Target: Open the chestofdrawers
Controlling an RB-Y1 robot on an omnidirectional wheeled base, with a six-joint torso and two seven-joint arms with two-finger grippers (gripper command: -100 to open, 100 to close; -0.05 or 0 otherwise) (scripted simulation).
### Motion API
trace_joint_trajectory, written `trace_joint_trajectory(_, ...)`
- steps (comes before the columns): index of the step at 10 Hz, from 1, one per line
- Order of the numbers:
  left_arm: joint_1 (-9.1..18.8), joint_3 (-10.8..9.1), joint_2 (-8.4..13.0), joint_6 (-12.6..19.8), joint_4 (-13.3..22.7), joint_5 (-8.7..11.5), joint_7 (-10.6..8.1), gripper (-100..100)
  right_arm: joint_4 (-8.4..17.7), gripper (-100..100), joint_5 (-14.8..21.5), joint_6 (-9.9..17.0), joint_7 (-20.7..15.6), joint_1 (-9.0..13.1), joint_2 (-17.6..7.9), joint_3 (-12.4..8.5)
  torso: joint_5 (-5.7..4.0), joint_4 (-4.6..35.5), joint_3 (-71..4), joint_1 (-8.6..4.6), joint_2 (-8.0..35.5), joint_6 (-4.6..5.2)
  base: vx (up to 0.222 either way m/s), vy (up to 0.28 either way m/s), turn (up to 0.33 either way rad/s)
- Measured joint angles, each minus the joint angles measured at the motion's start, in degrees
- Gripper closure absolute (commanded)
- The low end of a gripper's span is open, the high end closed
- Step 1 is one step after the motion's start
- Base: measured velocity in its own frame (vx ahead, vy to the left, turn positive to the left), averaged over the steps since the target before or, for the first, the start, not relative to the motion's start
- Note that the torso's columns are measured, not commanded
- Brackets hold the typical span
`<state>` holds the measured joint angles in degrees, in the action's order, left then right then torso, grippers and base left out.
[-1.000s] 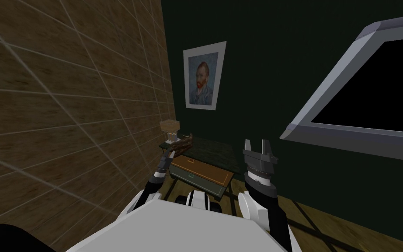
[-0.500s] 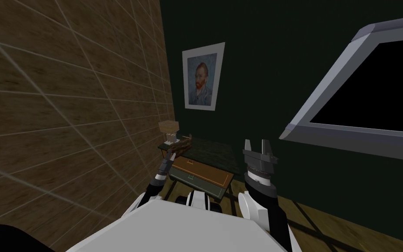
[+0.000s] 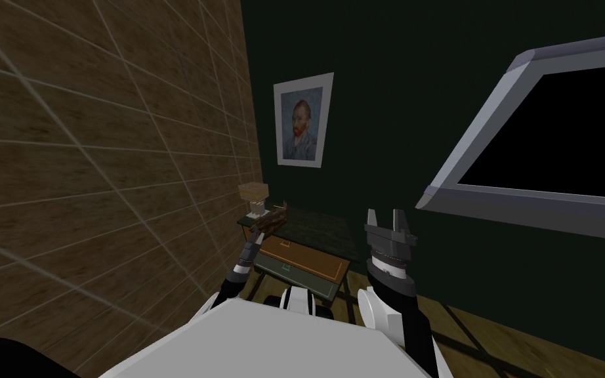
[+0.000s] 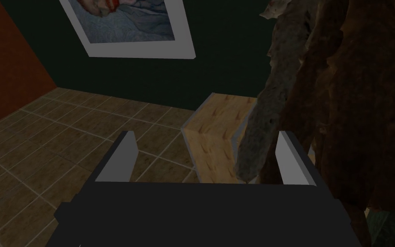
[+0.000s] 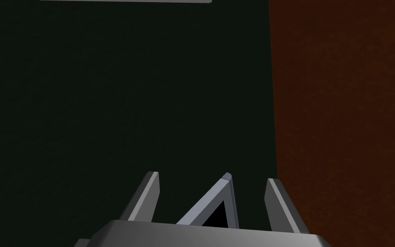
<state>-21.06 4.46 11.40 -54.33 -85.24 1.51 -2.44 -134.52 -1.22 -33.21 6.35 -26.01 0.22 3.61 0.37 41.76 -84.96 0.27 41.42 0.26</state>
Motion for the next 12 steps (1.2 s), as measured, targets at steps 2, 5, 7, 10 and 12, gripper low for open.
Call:
trace_joint_trajectory(2,-0.2,0.46,0.1,-1.2,2.1,0.0,0.14,-100,0.0,0,0.0,0.0,0.0,0.0,0.0,0.0,-0.06,0.1,-0.1,-0.02,-0.2,0.04,0.019,-0.008,-0.021)
trace_joint_trajectory(5,0.9,1.17,-0.5,-3.1,6.9,-0.2,0.71,-100,0.0,0,0.0,0.0,0.0,0.0,0.0,0.0,-0.1,0.1,-0.1,-0.01,-0.2,0.08,0.025,-0.001,-0.028)
trace_joint_trajectory(7,0.9,1.71,-0.6,-4.3,9.3,-0.3,0.89,-100,0.0,0,0.0,0.0,0.0,0.0,0.0,0.0,-0.11,0.1,-0.1,0.09,-0.2,0.02,0.023,-0.003,-0.027)
trace_joint_trajectory(10,1.7,2.34,-0.6,-7.0,14.3,-0.3,1.09,-100,0.0,0,0.0,0.0,0.0,0.0,0.0,0.0,-0.13,0.2,-0.2,0.15,-0.3,-0.01,0.023,-0.004,-0.026)
trace_joint_trajectory(12,2.1,2.83,-1.1,-8.5,17.4,-0.4,1.57,-100,0.0,0,0.0,0.0,0.0,0.0,0.0,0.0,-0.1,0.1,-0.2,0.16,-0.3,0.02,0.028,0.001,-0.017)
